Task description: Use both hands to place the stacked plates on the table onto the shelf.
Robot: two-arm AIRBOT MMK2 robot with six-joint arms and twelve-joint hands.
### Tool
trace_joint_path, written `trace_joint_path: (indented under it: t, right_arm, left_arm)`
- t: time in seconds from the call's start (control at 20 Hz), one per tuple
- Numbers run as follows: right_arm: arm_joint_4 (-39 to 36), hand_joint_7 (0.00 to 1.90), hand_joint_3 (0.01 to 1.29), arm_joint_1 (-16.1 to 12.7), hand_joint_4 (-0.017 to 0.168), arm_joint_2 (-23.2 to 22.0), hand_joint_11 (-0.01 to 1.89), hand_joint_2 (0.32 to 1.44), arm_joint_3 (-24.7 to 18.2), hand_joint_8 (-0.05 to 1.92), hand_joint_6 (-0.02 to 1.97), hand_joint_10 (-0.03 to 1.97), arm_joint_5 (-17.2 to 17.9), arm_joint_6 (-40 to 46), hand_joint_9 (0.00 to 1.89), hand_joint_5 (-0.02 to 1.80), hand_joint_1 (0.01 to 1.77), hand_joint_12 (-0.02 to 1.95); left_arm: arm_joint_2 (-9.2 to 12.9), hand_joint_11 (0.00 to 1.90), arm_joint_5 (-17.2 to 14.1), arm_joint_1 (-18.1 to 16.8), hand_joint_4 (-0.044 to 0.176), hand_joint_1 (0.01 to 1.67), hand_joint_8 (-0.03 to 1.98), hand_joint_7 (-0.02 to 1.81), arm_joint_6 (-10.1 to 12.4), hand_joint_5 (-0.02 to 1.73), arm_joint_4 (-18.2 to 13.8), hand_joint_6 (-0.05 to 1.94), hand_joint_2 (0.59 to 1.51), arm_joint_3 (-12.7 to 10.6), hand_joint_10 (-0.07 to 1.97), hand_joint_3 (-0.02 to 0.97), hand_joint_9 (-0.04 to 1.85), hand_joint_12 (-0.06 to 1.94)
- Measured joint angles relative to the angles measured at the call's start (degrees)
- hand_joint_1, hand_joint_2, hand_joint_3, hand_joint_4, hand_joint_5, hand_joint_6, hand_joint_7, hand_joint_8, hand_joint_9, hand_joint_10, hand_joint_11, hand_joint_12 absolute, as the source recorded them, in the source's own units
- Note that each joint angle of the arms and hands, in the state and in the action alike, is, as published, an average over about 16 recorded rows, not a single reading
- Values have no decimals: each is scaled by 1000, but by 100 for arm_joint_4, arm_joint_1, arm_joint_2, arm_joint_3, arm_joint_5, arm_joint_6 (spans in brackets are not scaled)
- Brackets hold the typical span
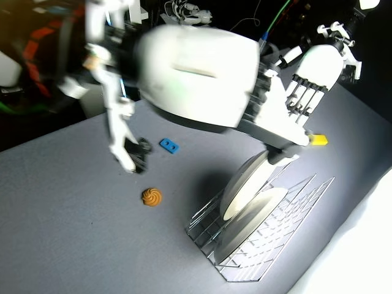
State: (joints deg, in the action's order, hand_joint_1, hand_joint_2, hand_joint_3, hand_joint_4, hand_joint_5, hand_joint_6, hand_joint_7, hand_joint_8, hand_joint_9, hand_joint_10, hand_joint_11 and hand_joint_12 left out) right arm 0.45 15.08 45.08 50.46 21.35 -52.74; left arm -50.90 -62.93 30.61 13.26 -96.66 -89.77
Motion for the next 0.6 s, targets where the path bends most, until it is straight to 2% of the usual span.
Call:
trace_joint_path:
  t: [0.2,0.35,0.45,0.6]
  right_arm:
    - [2,893,12,65,-3,-616,331,1046,-424,32,55,76,-46,-115,841,855,888,1377]
    - [2,918,13,125,-3,-922,375,1067,-607,203,249,305,-83,-126,846,854,796,1431]
    - [2,933,13,157,-2,-1059,421,1083,-678,405,458,513,-107,-132,852,854,742,1495]
    - [-11,982,12,199,-3,-1169,545,1108,-727,756,809,870,-129,-146,910,885,676,1602]
  left_arm:
    - [52,112,-39,-46,3,21,7,316,-36,261,-111,18,1145,120,13,17,275,198]
    - [74,155,-50,-77,3,20,79,473,-68,394,-171,33,1169,177,163,17,396,493]
    - [79,213,-54,-88,2,25,280,560,-89,473,-207,140,1188,206,394,17,469,723]
    - [83,364,-53,-87,1,63,632,727,-102,613,-224,478,1216,242,748,17,629,1066]
